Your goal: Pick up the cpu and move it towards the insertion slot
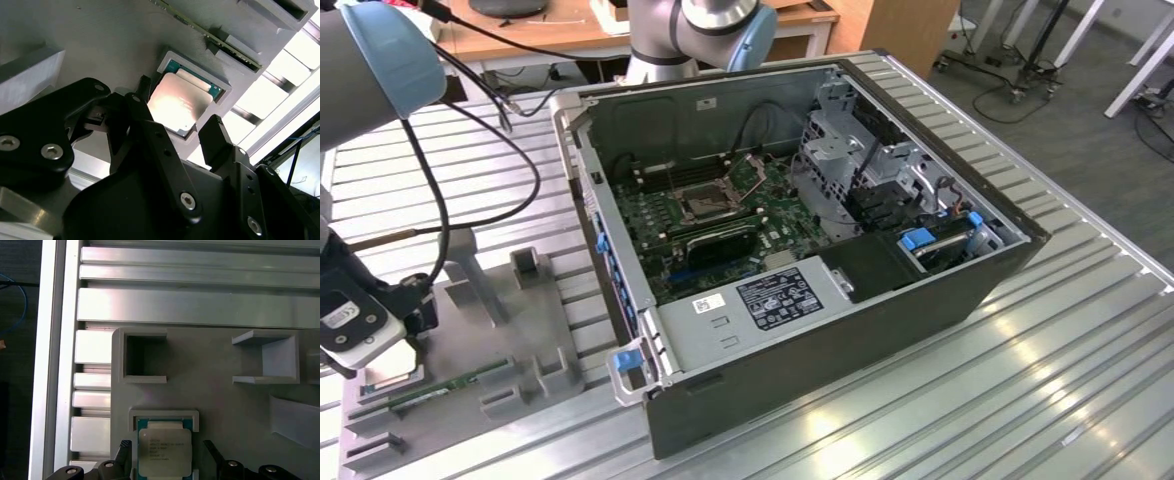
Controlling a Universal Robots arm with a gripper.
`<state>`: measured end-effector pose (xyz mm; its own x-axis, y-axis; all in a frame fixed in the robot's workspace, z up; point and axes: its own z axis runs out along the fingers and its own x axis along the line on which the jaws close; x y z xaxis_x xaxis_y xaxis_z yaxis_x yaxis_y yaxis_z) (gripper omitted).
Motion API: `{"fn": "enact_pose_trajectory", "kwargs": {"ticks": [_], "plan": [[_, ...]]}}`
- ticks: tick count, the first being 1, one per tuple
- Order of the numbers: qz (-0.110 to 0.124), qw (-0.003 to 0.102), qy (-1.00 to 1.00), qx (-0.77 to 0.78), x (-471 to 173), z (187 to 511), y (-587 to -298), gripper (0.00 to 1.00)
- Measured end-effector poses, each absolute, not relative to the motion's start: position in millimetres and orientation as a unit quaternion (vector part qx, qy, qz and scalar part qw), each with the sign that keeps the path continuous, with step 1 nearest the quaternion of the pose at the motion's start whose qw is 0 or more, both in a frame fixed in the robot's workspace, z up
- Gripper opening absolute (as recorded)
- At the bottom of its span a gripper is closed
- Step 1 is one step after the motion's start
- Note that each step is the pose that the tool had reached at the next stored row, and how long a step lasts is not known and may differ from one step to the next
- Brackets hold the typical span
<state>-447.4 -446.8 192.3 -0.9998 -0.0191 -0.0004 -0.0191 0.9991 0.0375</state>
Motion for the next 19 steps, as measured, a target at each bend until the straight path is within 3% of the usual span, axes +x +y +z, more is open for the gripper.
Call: {"fn": "enact_pose_trajectory", "kwargs": {"ticks": [19], "plan": [[-0.019, 0.000, -1.000, 0.010, -447.4, 186.5, -446.8, 0.66]]}}
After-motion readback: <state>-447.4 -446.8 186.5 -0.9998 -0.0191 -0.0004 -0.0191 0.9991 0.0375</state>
